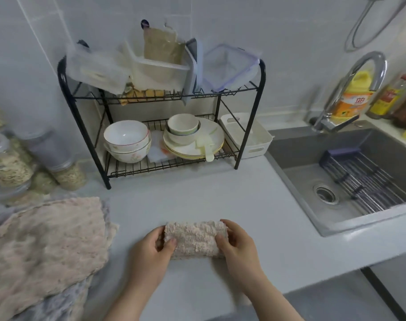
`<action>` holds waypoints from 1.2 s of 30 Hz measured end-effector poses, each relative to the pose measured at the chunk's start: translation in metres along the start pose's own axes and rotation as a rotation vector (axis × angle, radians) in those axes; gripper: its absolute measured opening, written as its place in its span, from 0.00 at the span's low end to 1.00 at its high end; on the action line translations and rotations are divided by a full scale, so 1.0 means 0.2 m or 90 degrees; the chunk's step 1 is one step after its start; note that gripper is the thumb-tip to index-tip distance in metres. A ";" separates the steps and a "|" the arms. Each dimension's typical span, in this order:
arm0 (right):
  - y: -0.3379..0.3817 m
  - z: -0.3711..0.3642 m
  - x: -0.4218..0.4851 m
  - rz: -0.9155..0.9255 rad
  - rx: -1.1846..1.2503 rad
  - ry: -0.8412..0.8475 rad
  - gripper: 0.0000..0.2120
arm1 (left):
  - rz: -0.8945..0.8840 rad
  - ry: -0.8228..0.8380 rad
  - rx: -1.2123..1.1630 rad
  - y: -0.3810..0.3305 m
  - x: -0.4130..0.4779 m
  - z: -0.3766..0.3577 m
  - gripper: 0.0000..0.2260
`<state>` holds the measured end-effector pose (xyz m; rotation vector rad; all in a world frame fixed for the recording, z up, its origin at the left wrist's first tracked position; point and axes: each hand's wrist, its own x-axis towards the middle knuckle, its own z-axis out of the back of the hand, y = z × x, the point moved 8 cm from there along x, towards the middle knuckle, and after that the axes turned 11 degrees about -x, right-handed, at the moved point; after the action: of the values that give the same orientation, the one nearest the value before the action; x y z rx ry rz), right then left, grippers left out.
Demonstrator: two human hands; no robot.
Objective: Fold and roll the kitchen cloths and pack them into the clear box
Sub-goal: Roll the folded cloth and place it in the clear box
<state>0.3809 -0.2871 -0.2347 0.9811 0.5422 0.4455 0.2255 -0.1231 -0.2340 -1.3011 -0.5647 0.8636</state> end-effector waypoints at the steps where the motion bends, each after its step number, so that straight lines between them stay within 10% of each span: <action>1: 0.00 -0.01 0.00 -0.032 0.011 0.018 0.15 | 0.029 0.006 -0.009 -0.02 0.00 0.00 0.08; 13: 0.45 0.72 -0.22 -0.074 0.265 -0.111 0.14 | 0.114 0.180 -0.267 -0.86 0.04 -0.29 0.12; 36: -0.20 2.98 -1.57 -0.079 0.287 -0.746 0.12 | 0.038 0.834 -0.300 -1.95 -1.27 -2.82 0.23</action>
<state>0.5049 -0.8785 0.0662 1.4290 -0.3853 -0.4089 0.6094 -0.6734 0.0572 -1.9756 0.3513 -0.2161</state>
